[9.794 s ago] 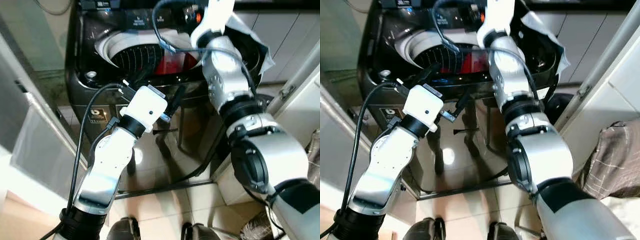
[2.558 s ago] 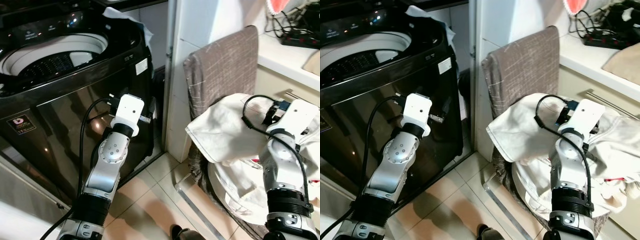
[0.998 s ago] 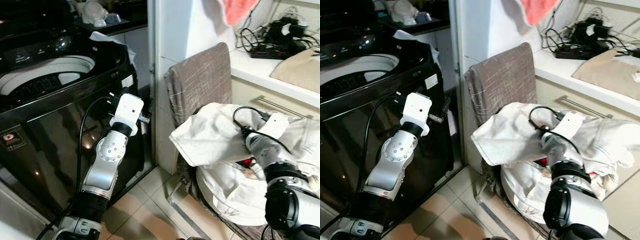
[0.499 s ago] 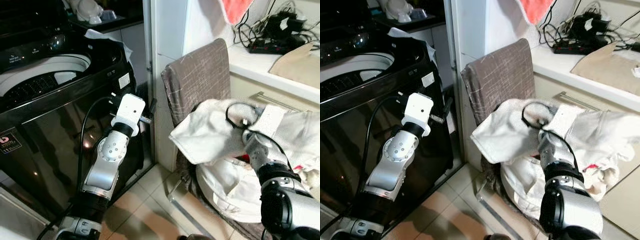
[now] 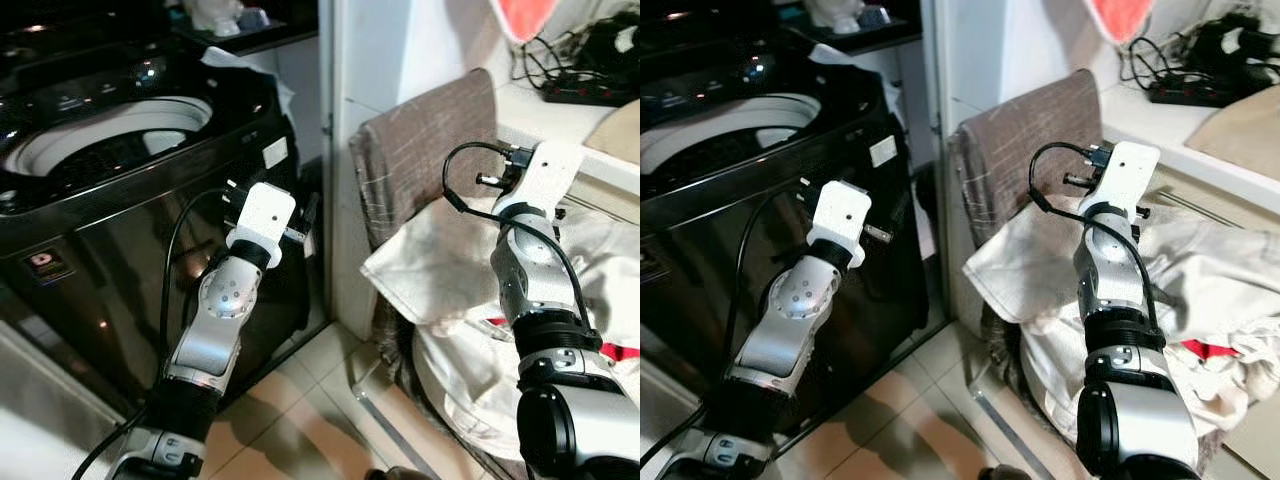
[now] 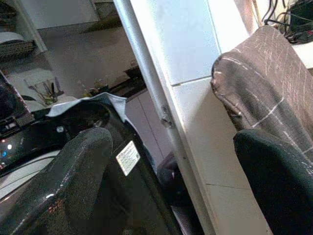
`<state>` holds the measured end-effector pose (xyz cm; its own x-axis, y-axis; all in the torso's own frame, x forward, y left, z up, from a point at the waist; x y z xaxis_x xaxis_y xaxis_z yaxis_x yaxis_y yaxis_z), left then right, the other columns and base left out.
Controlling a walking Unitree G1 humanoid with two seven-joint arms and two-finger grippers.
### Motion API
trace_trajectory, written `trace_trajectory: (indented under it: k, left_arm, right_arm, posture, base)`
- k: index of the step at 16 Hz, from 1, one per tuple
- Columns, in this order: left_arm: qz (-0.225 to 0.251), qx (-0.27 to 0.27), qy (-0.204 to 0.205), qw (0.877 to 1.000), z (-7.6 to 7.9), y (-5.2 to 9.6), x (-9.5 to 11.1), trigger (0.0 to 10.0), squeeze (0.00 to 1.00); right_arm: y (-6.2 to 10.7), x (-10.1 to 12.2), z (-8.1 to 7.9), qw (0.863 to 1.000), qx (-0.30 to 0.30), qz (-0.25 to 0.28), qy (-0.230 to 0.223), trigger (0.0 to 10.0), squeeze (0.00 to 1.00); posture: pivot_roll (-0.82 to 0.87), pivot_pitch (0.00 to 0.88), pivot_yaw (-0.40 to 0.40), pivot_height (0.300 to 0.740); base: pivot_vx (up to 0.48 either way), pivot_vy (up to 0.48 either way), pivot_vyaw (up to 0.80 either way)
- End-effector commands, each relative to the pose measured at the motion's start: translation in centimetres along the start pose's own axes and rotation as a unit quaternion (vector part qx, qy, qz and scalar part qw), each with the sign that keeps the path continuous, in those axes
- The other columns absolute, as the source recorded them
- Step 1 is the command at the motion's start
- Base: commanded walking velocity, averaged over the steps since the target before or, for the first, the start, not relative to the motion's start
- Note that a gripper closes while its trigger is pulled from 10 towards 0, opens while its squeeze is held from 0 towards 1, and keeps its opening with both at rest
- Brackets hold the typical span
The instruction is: Clothes washing
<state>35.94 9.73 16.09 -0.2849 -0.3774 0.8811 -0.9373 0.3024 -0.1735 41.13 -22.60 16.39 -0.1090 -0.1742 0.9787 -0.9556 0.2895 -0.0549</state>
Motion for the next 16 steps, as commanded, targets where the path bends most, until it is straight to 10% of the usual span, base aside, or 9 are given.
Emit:
trace_trajectory:
  k: [1, 2, 3, 4, 8, 9, 12, 16]
  left_arm:
    - [0.005, -0.004, -0.005, 1.0, -0.1, -0.2, 0.3, 10.0, 0.0]
    - [0.004, -0.003, -0.005, 1.0, -0.2, -0.1, 0.3, 10.0, 0.0]
    - [0.001, -0.003, -0.004, 1.0, -0.2, 0.0, 0.1, 10.0, 0.0]
    - [-0.002, -0.011, 0.003, 1.0, 0.1, -0.1, -0.1, 10.0, 0.0]
    - [0.006, -0.022, 0.008, 1.0, 0.7, -0.4, 0.2, 10.0, 0.0]
    - [0.012, -0.026, 0.006, 1.0, 0.7, -0.5, 0.4, 10.0, 0.0]
    - [0.018, -0.03, 0.001, 0.999, 0.7, -0.7, 0.6, 10.0, 0.0]
    - [0.02, -0.03, 0.007, 0.999, 0.8, -0.7, 0.6, 10.0, 0.0]
  right_arm:
    - [0.4, -0.4, 0.6, 0.999, -0.023, -0.019, -0.023, 10.0, 0.0]
    - [0.6, 1.1, 0.3, 1.0, -0.017, 0.012, -0.013, 10.0, 0.0]
    - [2.0, 6.7, -1.0, 0.988, 0.008, 0.142, 0.052, 10.0, 0.78]
    - [2.4, 7.4, 0.0, 0.985, -0.014, 0.159, 0.064, 10.0, 1.0]
    - [2.5, 2.7, 3.8, 0.992, -0.08, 0.061, 0.074, 10.0, 1.0]
    - [3.1, 1.9, 2.8, 0.992, -0.05, 0.049, 0.102, 10.0, 0.0]
    - [4.1, 2.8, -1.0, 0.986, 0.04, 0.102, 0.126, 10.0, 0.0]
    - [4.1, 2.6, -2.0, 0.983, 0.06, 0.106, 0.135, 10.0, 0.0]
  posture:
    - [-0.09, 0.0, 0.043, 0.74]
    - [-0.09, 0.0, 0.044, 0.74]
    - [-0.11, 0.0, 0.046, 0.74]
    - [-0.12, 0.0, 0.046, 0.74]
    - [-0.13, 0.0, 0.056, 0.74]
    - [-0.14, 0.0, 0.063, 0.74]
    - [-0.14, 0.0, 0.069, 0.74]
    - [-0.13, 0.0, 0.064, 0.74]
  base:
    - [0.0, 0.0, 0.0]
    - [0.0, 0.0, 0.0]
    - [0.0, 0.0, 0.0]
    - [0.0, 0.0, 0.0]
    - [0.0, 0.0, 0.0]
    - [0.0, 0.0, 0.0]
    - [0.0, 0.0, -0.58]
    - [0.0, 0.0, -0.68]
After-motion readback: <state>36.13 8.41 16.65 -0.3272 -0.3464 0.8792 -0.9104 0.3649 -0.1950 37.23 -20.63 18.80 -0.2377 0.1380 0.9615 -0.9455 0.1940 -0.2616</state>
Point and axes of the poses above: a point about 5 cm out from each wrist's last joint towards the gripper, its own y axis pointing back from the gripper into the wrist, its own x axis along the axis of the wrist's last joint, z = x × y, the point moved 4 cm from there along -y, pointing out of the wrist towards the gripper, and after that the axes turned 7 degrees about -y, right-handed, at the moved point
